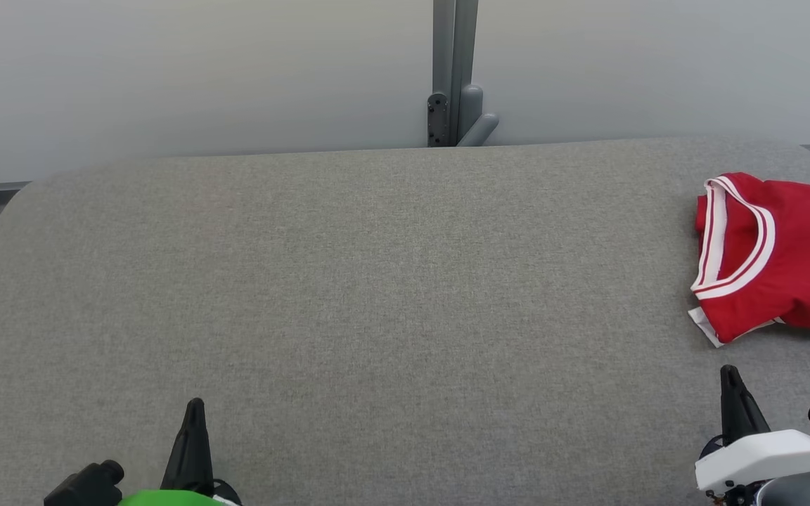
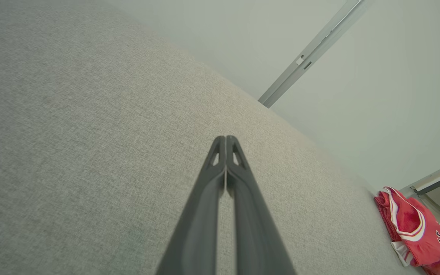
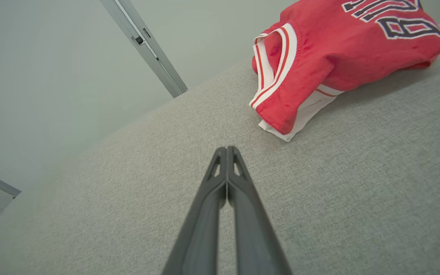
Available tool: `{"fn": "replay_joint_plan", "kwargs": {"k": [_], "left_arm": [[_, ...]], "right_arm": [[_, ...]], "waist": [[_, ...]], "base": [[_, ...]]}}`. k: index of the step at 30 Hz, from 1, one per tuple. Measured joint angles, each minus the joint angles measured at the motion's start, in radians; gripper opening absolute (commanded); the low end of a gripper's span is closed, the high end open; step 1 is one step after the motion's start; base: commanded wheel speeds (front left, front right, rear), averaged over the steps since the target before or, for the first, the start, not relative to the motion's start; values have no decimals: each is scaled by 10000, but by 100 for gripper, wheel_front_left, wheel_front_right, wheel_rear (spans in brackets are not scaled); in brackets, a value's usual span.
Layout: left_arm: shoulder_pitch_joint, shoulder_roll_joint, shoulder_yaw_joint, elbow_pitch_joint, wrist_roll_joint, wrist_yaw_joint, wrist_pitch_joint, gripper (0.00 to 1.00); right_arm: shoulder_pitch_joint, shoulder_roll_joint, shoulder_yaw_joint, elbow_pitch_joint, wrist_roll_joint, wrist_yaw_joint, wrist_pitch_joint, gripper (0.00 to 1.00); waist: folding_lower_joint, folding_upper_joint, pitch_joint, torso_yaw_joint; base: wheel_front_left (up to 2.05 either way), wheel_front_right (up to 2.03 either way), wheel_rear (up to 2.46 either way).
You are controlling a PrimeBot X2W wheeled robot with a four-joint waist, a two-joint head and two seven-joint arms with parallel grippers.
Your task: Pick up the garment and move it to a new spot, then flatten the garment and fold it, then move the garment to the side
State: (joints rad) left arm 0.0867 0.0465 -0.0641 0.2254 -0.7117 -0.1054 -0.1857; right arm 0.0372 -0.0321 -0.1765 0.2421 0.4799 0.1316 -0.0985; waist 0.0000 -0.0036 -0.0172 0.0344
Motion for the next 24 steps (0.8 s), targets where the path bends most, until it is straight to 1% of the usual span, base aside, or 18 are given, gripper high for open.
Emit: {"fn": "replay_joint_plan", "kwargs": {"k": [11, 24], "left_arm": [[-493, 0, -17, 224, -1519, -10, 263, 0], [-1024, 2, -38, 464, -3024, -63, 529, 0]], "right_arm": [[-324, -31, -234, 117, 1728, 0, 548, 0], [-689, -44, -479, 232, 3534, 0, 1149, 0]], "waist": [[0, 0, 26, -38], [0, 0, 56, -83]], "base": [[0, 0, 0], [0, 0, 0]]}}
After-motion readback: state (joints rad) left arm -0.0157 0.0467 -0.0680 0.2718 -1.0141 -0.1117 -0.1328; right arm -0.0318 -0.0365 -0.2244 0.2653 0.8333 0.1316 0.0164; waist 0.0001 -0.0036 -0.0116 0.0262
